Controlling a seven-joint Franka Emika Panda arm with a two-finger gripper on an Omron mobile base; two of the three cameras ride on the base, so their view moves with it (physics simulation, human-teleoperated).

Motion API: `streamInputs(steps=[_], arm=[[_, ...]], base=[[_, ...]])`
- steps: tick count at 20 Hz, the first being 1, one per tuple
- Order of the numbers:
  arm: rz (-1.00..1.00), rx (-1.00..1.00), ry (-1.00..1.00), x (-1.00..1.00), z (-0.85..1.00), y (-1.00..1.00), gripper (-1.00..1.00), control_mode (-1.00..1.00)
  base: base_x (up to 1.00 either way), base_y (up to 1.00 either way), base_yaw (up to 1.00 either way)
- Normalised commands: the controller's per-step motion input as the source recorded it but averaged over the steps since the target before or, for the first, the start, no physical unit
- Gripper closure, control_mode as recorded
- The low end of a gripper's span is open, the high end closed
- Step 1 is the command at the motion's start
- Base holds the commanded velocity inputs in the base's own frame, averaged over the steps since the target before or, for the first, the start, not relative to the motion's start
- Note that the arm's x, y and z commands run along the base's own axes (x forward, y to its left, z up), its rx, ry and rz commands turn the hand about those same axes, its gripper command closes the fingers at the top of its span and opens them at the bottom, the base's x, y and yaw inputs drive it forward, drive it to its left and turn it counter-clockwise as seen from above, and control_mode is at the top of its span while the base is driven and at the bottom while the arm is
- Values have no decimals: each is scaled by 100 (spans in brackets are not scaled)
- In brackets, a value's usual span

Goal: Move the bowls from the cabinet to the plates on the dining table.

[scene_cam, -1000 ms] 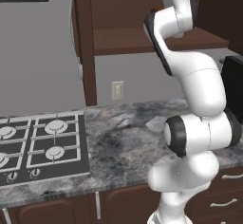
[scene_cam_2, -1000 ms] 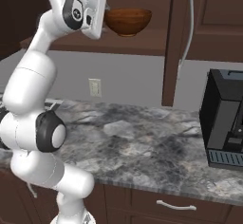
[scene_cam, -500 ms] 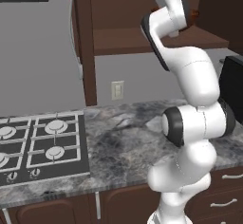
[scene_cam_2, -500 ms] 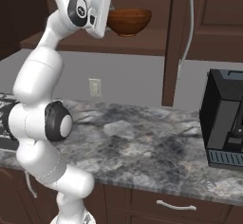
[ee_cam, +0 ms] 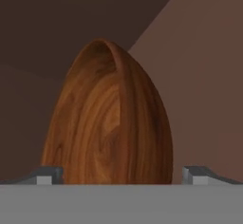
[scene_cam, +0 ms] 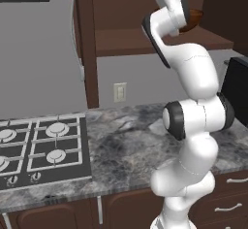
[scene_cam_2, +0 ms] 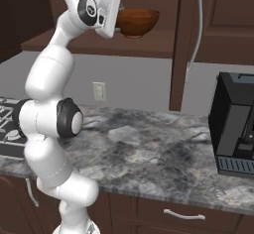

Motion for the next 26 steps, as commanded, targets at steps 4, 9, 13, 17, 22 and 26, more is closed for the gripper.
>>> streamInputs(steps=[4,9,13,17,22,26], arm=[[-1,0,0,31,-2,-2,100,-100],[-1,5,1,2,-3,-16,100,-100],[-3,2,-2,-31,-6,-2,100,-100],[-1,0,-8,-51,-1,19,100,-100],[-1,0,-2,-59,0,28,100,-100],[0,2,-2,-62,0,16,100,-100]], base=[[0,0,0],[0,0,0],[0,0,0],[0,0,0],[0,0,0],[0,0,0]])
